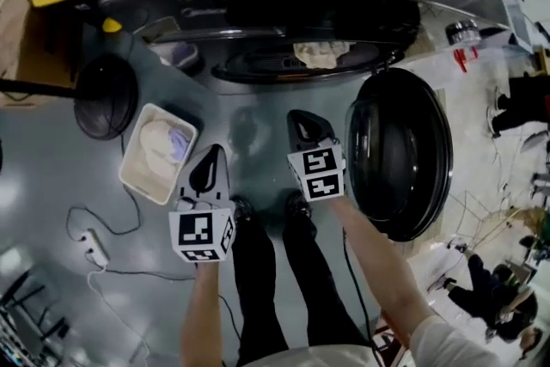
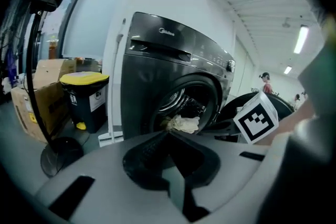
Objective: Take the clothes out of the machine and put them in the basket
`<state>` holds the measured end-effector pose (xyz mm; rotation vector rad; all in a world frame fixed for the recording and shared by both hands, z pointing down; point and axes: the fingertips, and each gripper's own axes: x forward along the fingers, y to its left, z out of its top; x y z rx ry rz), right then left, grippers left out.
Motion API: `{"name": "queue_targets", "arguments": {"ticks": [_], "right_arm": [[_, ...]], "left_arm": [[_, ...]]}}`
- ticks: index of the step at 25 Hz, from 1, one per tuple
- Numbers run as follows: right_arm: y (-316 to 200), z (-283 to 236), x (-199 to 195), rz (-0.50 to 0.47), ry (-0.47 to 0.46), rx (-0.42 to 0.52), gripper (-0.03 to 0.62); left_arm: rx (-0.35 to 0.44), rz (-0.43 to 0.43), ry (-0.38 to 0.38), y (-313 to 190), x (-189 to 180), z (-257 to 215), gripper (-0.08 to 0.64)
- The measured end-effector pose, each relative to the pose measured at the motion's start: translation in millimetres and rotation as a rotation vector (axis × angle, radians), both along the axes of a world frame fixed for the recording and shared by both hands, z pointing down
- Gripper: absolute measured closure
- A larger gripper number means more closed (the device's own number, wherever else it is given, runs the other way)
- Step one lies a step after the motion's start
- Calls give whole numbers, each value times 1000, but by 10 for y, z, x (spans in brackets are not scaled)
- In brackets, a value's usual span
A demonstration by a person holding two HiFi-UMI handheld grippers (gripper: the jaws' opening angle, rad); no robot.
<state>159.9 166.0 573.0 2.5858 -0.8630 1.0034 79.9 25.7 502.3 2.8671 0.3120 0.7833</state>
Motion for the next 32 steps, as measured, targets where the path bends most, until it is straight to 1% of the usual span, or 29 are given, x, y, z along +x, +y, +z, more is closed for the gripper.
{"name": "queue_targets", "arguments": {"ticks": [5, 9, 12, 15, 20, 21, 22, 23, 25, 27, 32], "right_arm": [[621, -70, 36, 134, 7, 11, 568], [955, -91, 40, 212, 18, 12, 568], [1132, -69, 34, 254, 15, 21, 568], [1233, -33, 29, 272, 10, 23, 568], [1204, -31, 45, 247, 39, 16, 564], [1185, -24, 56, 242, 40, 22, 551], [1164, -12, 65, 237, 38, 30, 489], [1146, 2, 73, 232, 37, 35, 407], [1133, 33, 91, 230, 42, 23, 289], [1134, 59, 111, 238, 46, 7, 253], [1086, 144, 170, 251, 35, 11, 247]], "left_arm": [[-5, 97, -1, 509, 206, -34, 541], [-6, 172, 5, 843, 351, -43, 541], [-8, 203, 2, 996, 409, -4, 541], [-7, 218, -2, 1080, 451, 32, 541], [-8, 214, -8, 1090, 461, 61, 541], [-10, 210, -8, 1083, 462, 63, 540], [-12, 207, -7, 1075, 462, 59, 541], [-12, 204, -7, 1065, 459, 54, 541], [-10, 201, -11, 1039, 449, 58, 541], [-10, 199, -16, 1007, 446, 70, 541], [-16, 192, -18, 937, 476, 118, 540]]}}
